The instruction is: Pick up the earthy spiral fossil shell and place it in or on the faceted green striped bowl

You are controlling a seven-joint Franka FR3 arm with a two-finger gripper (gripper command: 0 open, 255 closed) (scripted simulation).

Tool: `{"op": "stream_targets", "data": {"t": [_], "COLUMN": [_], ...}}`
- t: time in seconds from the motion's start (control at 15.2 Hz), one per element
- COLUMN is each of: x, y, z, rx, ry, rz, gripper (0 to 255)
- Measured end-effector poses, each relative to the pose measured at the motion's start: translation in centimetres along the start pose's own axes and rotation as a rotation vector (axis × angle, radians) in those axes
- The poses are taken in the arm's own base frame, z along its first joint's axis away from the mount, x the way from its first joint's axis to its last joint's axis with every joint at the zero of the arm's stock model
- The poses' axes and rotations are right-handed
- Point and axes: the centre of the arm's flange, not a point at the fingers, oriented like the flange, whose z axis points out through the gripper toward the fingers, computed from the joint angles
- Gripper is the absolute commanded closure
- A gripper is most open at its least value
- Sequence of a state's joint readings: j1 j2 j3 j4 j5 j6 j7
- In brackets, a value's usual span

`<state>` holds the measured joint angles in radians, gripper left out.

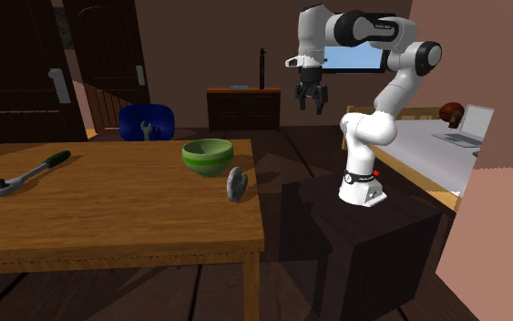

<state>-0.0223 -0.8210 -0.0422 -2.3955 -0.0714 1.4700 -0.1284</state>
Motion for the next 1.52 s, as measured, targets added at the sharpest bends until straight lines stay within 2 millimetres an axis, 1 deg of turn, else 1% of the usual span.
{"op": "stream_targets", "data": {"t": [0.07,0.26,0.59,0.73,0.79,0.92,0.99,1.19,1.32,1.39,1.45,1.52], "x": [0.0,2.3,7.9,10.4,11.8,13.8,15.0,19.1,20.8,22.0,23.2,24.1], "y": [0.0,-0.8,-2.5,-3.3,-3.9,-4.6,-5.1,-6.3,-7.5,-7.7,-8.6,-9.0], "z": [0.0,0.7,1.8,2.5,2.5,3.2,3.6,4.0,4.3,4.3,4.6,4.9], "rx": [0.000,0.003,0.010,0.013,0.014,0.017,0.019,0.023,0.026,0.027,0.029,0.031], "ry": [0.000,0.007,0.027,0.035,0.040,0.047,0.051,0.064,0.072,0.076,0.080,0.084], "rz": [0.000,-0.014,-0.047,-0.060,-0.067,-0.080,-0.087,-0.106,-0.120,-0.127,-0.133,-0.140], "gripper": [0,0,0,0,0,0,0,0,0,0,0,0]}}
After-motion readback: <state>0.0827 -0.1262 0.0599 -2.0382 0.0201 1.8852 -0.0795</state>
